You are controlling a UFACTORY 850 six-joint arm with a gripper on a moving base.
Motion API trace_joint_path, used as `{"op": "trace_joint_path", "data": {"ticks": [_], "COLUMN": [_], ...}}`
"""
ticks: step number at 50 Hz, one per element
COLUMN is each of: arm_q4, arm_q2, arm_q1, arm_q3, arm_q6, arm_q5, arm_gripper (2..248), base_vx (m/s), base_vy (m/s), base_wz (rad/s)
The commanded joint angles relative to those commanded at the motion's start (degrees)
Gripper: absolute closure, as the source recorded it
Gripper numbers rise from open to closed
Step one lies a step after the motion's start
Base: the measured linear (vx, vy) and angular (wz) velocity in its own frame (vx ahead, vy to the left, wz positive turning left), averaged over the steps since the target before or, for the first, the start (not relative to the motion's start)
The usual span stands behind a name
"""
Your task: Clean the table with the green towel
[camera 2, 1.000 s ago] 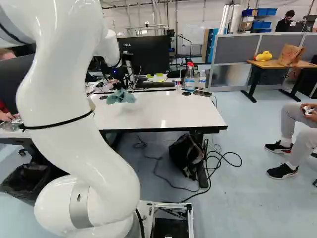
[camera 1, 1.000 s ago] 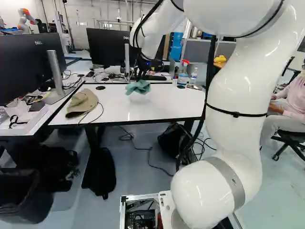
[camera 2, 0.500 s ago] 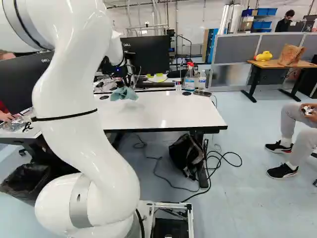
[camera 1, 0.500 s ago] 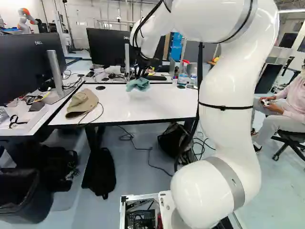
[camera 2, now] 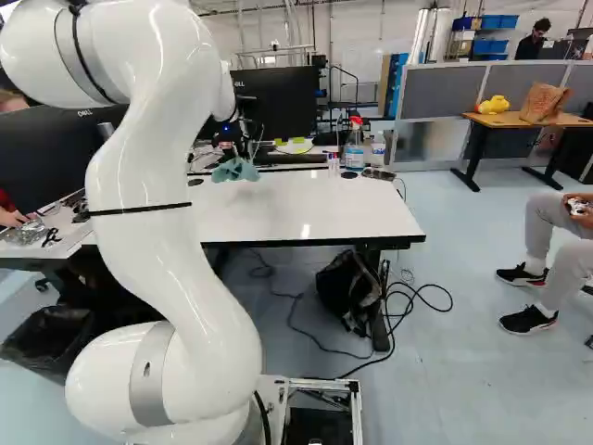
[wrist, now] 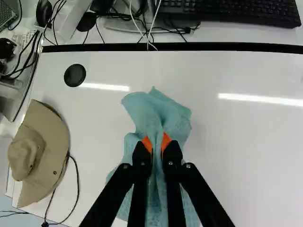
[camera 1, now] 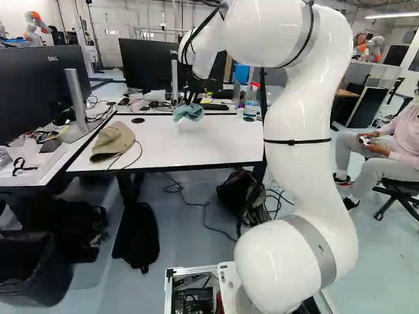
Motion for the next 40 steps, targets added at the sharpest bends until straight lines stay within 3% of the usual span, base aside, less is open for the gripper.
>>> {"op": "trace_joint_path", "data": {"ticks": [29,40], "arm_q4": [0.0,0.0], "arm_q2": [-7.7,-7.8], "arm_q1": [0.5,0.5], "arm_q3": [-10.4,-10.5], "arm_q6": [0.0,0.0], "arm_q5": [0.0,0.0], "arm_gripper": [209,202], "base_vx": [0.0,0.0], "base_vy": [0.0,0.0], "base_wz": [0.0,0.0]}}
